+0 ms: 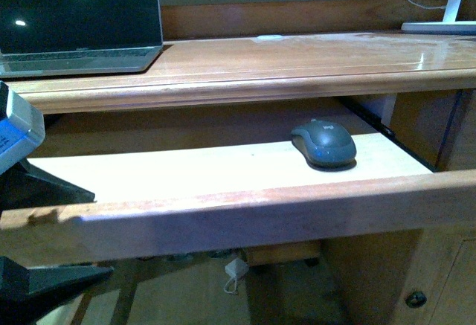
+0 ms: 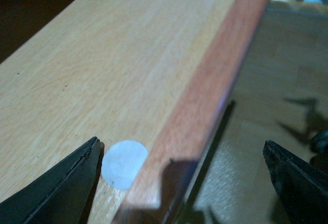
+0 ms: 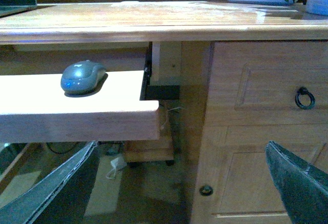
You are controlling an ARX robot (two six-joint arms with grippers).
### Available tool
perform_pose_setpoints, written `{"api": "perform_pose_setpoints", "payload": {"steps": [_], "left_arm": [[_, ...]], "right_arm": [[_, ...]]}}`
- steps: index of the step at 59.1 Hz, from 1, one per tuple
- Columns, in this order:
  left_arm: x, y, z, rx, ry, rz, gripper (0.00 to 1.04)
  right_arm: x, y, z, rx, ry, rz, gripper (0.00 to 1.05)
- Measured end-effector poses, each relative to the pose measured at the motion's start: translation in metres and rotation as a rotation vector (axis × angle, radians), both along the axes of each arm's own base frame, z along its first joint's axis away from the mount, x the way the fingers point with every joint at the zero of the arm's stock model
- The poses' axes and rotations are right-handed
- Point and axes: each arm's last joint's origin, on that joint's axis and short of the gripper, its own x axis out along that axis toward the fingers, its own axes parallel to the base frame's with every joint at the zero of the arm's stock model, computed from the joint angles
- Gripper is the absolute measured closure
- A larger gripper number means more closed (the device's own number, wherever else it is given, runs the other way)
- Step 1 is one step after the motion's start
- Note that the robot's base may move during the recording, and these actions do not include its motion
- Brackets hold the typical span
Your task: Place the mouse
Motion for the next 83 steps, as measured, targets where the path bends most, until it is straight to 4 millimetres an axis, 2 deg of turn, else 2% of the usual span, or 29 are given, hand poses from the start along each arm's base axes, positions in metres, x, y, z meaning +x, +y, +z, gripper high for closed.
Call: {"api": "perform_pose_setpoints", "payload": {"steps": [5, 10, 14, 16, 23, 31, 36, 39, 43, 48, 53, 59, 65, 70, 77, 83], "left_arm": [[0.002, -0.001, 0.015, -0.095, -0.016, 0.113, 0.08], [0.005, 0.003, 0.042, -0.214, -0.076, 0.283, 0.08], [-0.003, 0.008, 0.07, -0.381, -0.078, 0.459, 0.08], [-0.01, 0.009, 0.076, -0.431, -0.074, 0.509, 0.08], [-0.037, 0.009, 0.081, -0.572, -0.012, 0.64, 0.08], [-0.077, -0.001, 0.067, -0.629, 0.037, 0.735, 0.09], [-0.109, -0.009, 0.055, -0.538, -0.129, 0.889, 0.23], [-0.141, -0.006, 0.036, -0.411, -0.221, 1.0, 0.37], [-0.171, 0.0, 0.015, -0.335, -0.251, 1.028, 0.53], [-0.183, 0.008, 0.007, -0.368, -0.316, 1.005, 0.72], [-0.184, 0.011, 0.007, -0.373, -0.332, 1.002, 0.85], [-0.184, 0.014, 0.006, -0.374, -0.341, 1.001, 1.02], [-0.184, 0.018, 0.003, -0.374, -0.337, 0.973, 1.02], [-0.184, 0.025, -0.006, -0.368, -0.345, 1.002, 1.02], [-0.184, 0.027, -0.008, -0.364, -0.343, 1.009, 1.02], [-0.184, 0.027, -0.007, -0.365, -0.344, 1.008, 1.02]], "right_arm": [[0.0, 0.0, 0.0, 0.0, 0.0, 0.0, 0.07], [0.0, 0.0, 0.0, 0.0, 0.0, 0.0, 0.07], [0.0, 0.0, 0.0, 0.0, 0.0, 0.0, 0.07], [0.0, 0.0, 0.0, 0.0, 0.0, 0.0, 0.07], [0.0, 0.0, 0.0, 0.0, 0.0, 0.0, 0.07], [0.0, 0.0, 0.0, 0.0, 0.0, 0.0, 0.07], [0.0, 0.0, 0.0, 0.0, 0.0, 0.0, 0.07], [0.0, 0.0, 0.0, 0.0, 0.0, 0.0, 0.07], [0.0, 0.0, 0.0, 0.0, 0.0, 0.0, 0.07], [0.0, 0.0, -0.001, 0.009, 0.013, -0.003, 0.07], [0.004, 0.001, -0.001, 0.083, 0.082, -0.026, 0.07], [0.02, 0.0, 0.01, 0.144, 0.078, -0.021, 0.07], [0.044, -0.001, 0.032, 0.167, 0.02, -0.04, 0.07], [0.072, 0.002, 0.052, 0.174, -0.024, -0.028, 0.07], [0.113, 0.022, 0.069, 0.162, -0.008, 0.047, 0.07], [0.143, 0.052, 0.067, 0.093, 0.057, 0.125, 0.07]]}}
